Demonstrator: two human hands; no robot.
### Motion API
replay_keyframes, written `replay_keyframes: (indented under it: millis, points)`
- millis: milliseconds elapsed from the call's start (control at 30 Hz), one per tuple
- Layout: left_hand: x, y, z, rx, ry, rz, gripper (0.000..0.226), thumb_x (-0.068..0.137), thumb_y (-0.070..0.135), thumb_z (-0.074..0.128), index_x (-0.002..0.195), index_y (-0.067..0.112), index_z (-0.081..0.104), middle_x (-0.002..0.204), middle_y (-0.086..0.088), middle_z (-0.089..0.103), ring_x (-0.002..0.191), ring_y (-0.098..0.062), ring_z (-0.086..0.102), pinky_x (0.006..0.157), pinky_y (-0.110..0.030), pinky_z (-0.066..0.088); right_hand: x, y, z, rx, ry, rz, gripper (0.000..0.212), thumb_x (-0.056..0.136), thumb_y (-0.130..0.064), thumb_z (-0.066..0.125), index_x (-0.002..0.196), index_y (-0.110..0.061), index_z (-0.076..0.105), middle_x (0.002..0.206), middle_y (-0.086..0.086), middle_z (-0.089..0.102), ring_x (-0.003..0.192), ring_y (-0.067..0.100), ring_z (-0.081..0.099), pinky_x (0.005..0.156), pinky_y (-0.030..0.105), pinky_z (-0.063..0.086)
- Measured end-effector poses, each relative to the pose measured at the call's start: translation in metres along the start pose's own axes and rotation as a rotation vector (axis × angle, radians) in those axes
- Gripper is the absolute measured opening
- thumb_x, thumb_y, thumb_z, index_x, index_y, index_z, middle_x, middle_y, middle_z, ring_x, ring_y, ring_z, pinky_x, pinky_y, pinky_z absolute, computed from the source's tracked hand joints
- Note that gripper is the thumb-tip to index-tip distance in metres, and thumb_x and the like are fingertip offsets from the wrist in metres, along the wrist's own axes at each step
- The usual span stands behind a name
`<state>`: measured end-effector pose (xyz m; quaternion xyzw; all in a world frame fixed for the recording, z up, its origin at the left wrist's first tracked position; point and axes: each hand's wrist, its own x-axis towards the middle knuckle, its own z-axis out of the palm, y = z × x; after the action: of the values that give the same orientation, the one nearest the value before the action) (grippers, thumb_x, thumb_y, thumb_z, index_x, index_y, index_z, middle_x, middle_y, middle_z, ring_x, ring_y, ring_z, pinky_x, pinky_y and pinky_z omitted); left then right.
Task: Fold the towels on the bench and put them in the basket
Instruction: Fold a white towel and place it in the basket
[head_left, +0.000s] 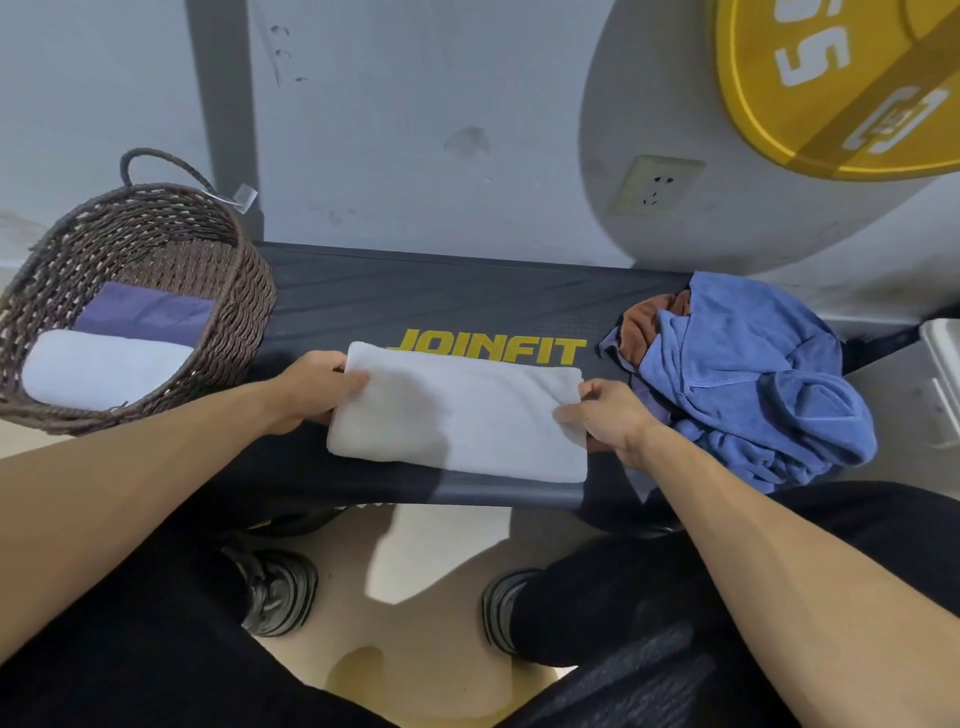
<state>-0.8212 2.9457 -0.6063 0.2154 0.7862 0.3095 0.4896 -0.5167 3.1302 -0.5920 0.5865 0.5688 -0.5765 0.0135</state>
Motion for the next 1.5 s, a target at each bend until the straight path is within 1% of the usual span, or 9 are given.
replay_keyframes:
  millis: [133, 300, 400, 600, 700, 867, 1000, 1267, 1500]
  points:
    - [0.004, 0.010, 0.003, 0.043, -0.021, -0.064, 0.019, 0.099, 0.008, 0.048, 0.098, 0.016, 0.066, 0.094, -0.005, 0.074, 0.077, -0.018, 0.073, 0.054, -0.032, 0.057, 0.001, 0.002, 0.003, -0.012, 0.038, 0.078, 0.029, 0.090, -0.024, 0.069, 0.104, 0.001, 0.065, 0.107, 0.020, 0.071, 0.081, 0.028, 0.067, 0.071, 0.042, 0.060]
    - [0.007, 0.014, 0.004, 0.126, 0.006, -0.057, 0.026, 0.098, 0.007, 0.041, 0.097, 0.021, 0.063, 0.094, -0.004, 0.071, 0.086, -0.024, 0.070, 0.056, -0.033, 0.056, 0.004, 0.005, 0.005, -0.111, 0.095, 0.083, 0.034, 0.087, -0.032, 0.070, 0.095, 0.001, 0.068, 0.101, 0.017, 0.072, 0.091, 0.030, 0.068, 0.074, 0.036, 0.048]
    - [0.011, 0.011, 0.007, 0.186, 0.094, -0.047, 0.017, 0.098, 0.012, 0.044, 0.091, 0.019, 0.058, 0.091, -0.006, 0.067, 0.080, -0.023, 0.066, 0.052, -0.029, 0.052, 0.006, 0.004, 0.007, -0.201, 0.127, 0.058, 0.029, 0.089, -0.030, 0.065, 0.085, -0.002, 0.065, 0.087, 0.013, 0.066, 0.078, 0.028, 0.061, 0.067, 0.033, 0.044]
    - [0.008, 0.010, 0.011, 0.309, 0.274, -0.005, 0.029, 0.093, 0.022, 0.055, 0.076, -0.001, 0.057, 0.080, -0.016, 0.067, 0.076, -0.035, 0.063, 0.072, -0.047, 0.055, 0.008, 0.005, 0.011, -0.359, 0.170, -0.009, 0.029, 0.094, -0.032, 0.059, 0.078, -0.007, 0.060, 0.076, 0.011, 0.058, 0.074, 0.027, 0.055, 0.067, 0.033, 0.044]
    - [0.002, 0.012, 0.011, 0.289, 0.291, -0.062, 0.039, 0.091, 0.028, 0.056, 0.074, -0.006, 0.063, 0.082, -0.023, 0.070, 0.078, -0.040, 0.069, 0.070, -0.052, 0.060, 0.010, 0.004, 0.012, -0.363, 0.171, 0.008, 0.027, 0.094, -0.032, 0.058, 0.087, -0.006, 0.061, 0.086, 0.012, 0.061, 0.082, 0.028, 0.059, 0.073, 0.035, 0.050]
    - [-0.008, 0.005, 0.024, 0.308, 0.233, -0.219, 0.024, 0.096, 0.020, 0.052, 0.104, -0.002, 0.057, 0.100, -0.018, 0.066, 0.086, -0.034, 0.066, 0.071, -0.046, 0.060, 0.006, 0.001, 0.021, -0.326, 0.209, 0.080, 0.044, 0.094, -0.029, 0.056, 0.123, 0.005, 0.057, 0.120, 0.018, 0.064, 0.110, 0.035, 0.061, 0.076, 0.031, 0.043]
    - [-0.011, -0.006, 0.035, 0.516, 0.351, -0.103, 0.027, 0.099, 0.019, 0.043, 0.113, -0.003, 0.050, 0.113, -0.024, 0.061, 0.093, -0.035, 0.056, 0.072, -0.038, 0.039, -0.013, 0.005, 0.045, -0.327, 0.298, 0.024, 0.042, 0.096, -0.017, 0.047, 0.132, 0.000, 0.033, 0.130, 0.023, 0.054, 0.117, 0.041, 0.055, 0.079, 0.034, 0.036]
    - [-0.017, -0.033, 0.033, 0.827, 0.486, 0.256, 0.021, 0.104, 0.028, 0.031, 0.088, 0.016, 0.028, 0.076, -0.015, 0.062, 0.059, -0.031, 0.048, 0.058, -0.038, 0.037, -0.030, 0.039, 0.060, -0.316, 0.456, -0.253, 0.038, 0.102, -0.030, 0.043, 0.136, -0.026, 0.026, 0.135, 0.006, 0.053, 0.105, 0.040, 0.060, 0.074, 0.039, 0.040]
    - [-0.012, -0.020, 0.022, 1.035, 0.599, 0.408, 0.015, 0.097, 0.018, 0.046, 0.093, 0.004, 0.044, 0.073, -0.020, 0.061, 0.063, -0.037, 0.060, 0.054, -0.041, 0.043, -0.030, 0.024, 0.043, -0.443, 0.557, -0.257, 0.047, 0.101, -0.024, 0.048, 0.143, -0.012, 0.032, 0.137, 0.012, 0.045, 0.112, 0.036, 0.058, 0.078, 0.036, 0.041]
